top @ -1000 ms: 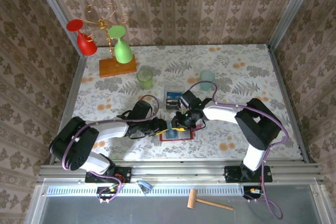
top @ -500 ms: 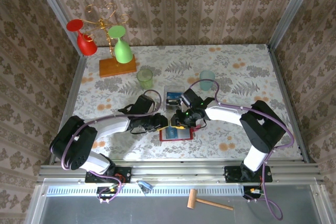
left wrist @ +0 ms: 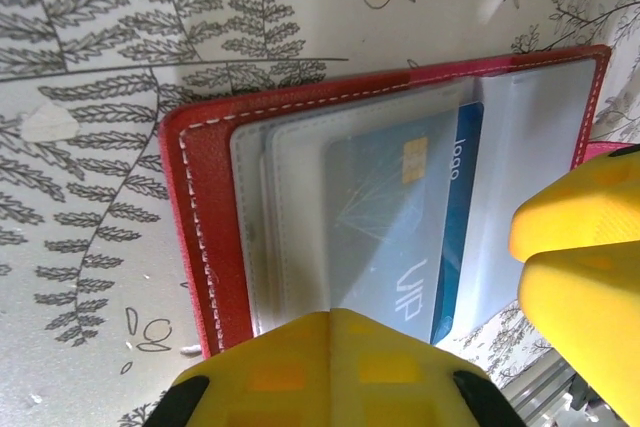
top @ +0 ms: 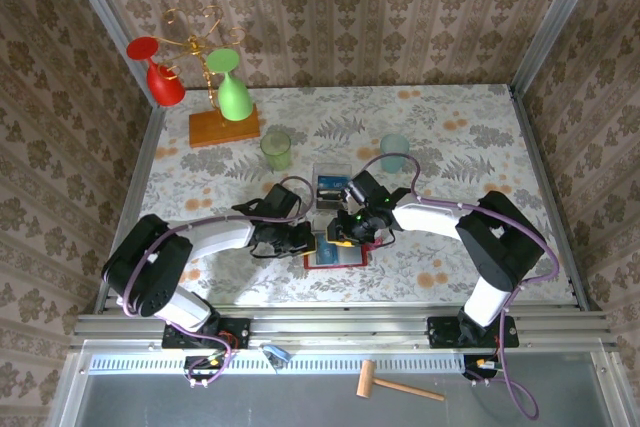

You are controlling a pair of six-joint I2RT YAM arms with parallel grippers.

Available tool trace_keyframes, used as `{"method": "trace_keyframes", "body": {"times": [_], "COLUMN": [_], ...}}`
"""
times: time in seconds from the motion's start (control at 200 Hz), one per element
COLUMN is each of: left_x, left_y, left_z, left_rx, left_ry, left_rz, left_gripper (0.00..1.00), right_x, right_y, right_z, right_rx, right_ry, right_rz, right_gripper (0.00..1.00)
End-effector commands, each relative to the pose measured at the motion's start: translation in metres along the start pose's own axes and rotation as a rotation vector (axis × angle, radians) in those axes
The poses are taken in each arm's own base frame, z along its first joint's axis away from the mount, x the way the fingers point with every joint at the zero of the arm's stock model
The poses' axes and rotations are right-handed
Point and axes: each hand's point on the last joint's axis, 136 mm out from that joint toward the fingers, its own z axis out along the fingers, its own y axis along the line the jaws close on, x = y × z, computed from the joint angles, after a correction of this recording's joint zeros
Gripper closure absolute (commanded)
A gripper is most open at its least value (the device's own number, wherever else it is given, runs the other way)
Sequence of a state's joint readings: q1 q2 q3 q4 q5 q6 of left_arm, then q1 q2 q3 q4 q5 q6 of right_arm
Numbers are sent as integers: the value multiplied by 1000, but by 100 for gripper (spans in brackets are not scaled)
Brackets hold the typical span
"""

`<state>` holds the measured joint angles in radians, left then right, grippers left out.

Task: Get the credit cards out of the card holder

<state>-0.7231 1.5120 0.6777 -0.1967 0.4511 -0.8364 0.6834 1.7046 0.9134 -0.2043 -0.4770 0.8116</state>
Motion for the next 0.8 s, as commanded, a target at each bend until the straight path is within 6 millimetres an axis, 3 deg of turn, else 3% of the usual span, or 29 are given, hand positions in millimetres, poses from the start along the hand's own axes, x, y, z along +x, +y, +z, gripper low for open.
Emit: {"method": "trace_keyframes", "body": {"times": [0.0,0.795], "left_x": [2,9], "left_y": [1,11], "left_z": [3,7], "left_rx": [-29,-75], "left_ry": [20,50], "left_rz": [14,6], "left_gripper": [95,95], "right_x": [3,8], "right_y": [-8,-21], "right_z": [4,11], "right_rx": [1,-1], "right_ry": [16,24], "right_rz": [19,43], "right_gripper": [72,72]}}
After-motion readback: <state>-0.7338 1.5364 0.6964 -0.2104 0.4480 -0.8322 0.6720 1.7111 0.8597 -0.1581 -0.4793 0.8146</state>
